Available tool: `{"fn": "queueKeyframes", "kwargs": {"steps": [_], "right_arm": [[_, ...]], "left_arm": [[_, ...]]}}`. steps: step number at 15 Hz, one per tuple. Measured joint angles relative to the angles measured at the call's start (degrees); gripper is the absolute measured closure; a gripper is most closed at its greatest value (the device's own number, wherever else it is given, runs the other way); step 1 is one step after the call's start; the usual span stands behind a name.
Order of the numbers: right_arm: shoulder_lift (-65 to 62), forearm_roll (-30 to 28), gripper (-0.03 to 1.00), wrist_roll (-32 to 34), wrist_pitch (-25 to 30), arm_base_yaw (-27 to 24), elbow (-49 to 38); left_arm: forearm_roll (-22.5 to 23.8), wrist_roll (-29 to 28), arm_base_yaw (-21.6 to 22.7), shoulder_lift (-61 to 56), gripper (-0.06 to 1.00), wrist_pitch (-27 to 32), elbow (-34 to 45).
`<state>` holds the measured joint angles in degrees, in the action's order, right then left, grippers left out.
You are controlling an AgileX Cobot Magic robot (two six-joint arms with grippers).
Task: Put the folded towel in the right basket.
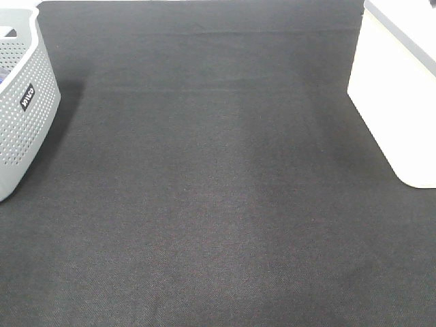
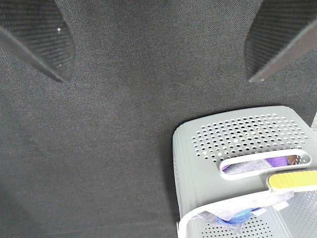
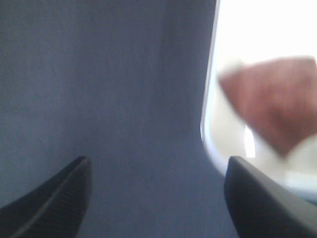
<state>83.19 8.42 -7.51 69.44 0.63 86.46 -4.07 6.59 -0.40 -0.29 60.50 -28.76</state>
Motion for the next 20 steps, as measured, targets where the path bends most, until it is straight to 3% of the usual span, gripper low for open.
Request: {"fn": "queueKeyframes", "kwargs": {"steps": [7, 9, 12, 20], "right_arm": [[-30.3, -1.8, 0.26, 2.6, 0.0, 0.0, -38.3], [-42.0, -2.1, 0.26, 2.7, -2.5, 0.0, -48.5], [-56.4, -5.3, 0.26, 2.7, -4.0, 0.0, -55.0], [-83.3, -6.8, 0.26, 4.0, -8.0, 0.0, -57.4]], "left_arm": [[0.0, 0.0, 0.0, 0.0, 0.06, 0.0, 0.0], [0.0, 0.0, 0.0, 0.0, 0.06, 0.0, 0.0], [0.0, 0.0, 0.0, 0.0, 0.06, 0.0, 0.0], [0.0, 0.0, 0.0, 0.0, 0.06, 0.0, 0.0]]}}
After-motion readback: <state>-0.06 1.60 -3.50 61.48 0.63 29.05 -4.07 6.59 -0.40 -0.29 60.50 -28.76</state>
